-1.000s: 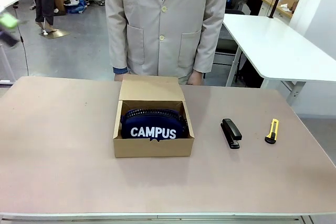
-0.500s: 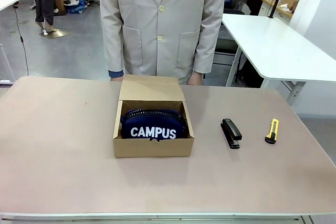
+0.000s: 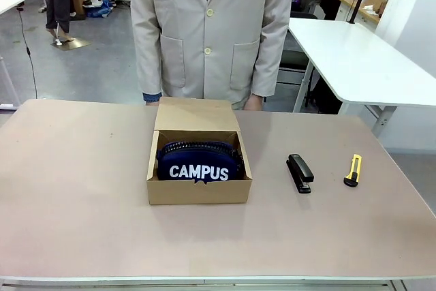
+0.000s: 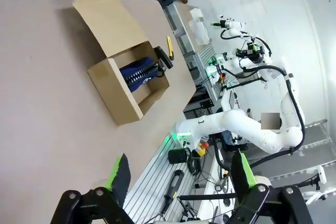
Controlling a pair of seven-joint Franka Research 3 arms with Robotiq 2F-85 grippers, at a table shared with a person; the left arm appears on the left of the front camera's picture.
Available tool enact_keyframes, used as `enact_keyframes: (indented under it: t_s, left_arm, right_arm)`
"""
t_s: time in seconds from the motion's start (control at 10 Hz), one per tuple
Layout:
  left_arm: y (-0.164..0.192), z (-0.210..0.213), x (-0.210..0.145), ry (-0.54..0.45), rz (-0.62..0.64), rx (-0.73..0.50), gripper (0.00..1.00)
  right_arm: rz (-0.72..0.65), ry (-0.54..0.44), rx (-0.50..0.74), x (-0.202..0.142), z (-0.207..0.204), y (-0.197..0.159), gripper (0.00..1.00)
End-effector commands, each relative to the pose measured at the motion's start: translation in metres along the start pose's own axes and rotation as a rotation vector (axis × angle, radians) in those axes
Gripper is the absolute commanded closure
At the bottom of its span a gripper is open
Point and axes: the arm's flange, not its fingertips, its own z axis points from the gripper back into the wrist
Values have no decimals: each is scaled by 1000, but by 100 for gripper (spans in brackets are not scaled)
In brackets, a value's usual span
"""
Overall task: Pack the item into the box.
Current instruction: Close the Mailer Box.
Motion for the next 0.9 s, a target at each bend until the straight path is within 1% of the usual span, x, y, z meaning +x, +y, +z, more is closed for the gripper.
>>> enact_keyframes:
  t_s: [0.0,0.8]
  left_arm:
    - [1,3,-5,5,6,-13,0]
    - [1,3,-5,5,6,-13,0]
  right_arm:
    - [25,-7,27,1,-1,1,0]
    - [25,-7,27,1,-1,1,0]
